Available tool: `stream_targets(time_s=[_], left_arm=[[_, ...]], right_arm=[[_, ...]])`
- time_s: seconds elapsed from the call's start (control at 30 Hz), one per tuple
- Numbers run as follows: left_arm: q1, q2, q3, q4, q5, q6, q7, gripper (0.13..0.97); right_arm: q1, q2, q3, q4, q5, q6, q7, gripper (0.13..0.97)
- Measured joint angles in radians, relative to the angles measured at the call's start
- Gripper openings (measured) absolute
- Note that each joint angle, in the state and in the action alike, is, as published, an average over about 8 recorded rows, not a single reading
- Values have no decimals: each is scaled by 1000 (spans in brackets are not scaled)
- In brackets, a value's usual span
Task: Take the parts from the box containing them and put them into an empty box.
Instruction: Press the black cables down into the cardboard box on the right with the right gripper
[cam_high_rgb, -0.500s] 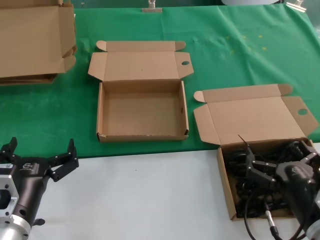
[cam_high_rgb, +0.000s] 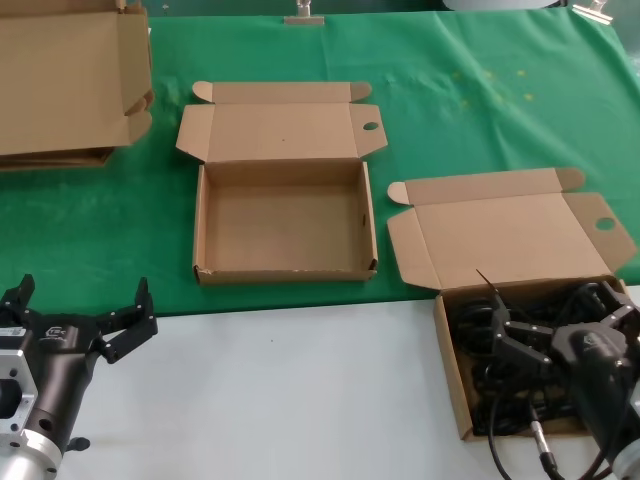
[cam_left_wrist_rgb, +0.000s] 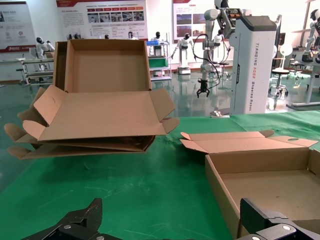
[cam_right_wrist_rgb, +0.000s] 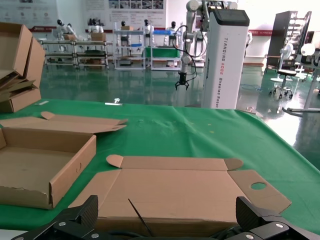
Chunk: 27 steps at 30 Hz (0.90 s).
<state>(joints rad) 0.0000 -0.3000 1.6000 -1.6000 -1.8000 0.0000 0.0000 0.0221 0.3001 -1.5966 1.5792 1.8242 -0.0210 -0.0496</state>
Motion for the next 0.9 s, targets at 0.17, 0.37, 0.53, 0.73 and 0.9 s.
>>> stream_targets(time_s=[0.17,0.37,0.53,0.73,0.9], left_arm=[[0,0,0,0,0,0,0,966],[0,0,0,0,0,0,0,966],[0,0,0,0,0,0,0,961],[0,0,0,0,0,0,0,931],[0,0,0,0,0,0,0,886]], right_arm=[[0,0,0,0,0,0,0,965],[0,0,0,0,0,0,0,965],[0,0,0,0,0,0,0,965],[0,0,0,0,0,0,0,965],[0,0,0,0,0,0,0,965]])
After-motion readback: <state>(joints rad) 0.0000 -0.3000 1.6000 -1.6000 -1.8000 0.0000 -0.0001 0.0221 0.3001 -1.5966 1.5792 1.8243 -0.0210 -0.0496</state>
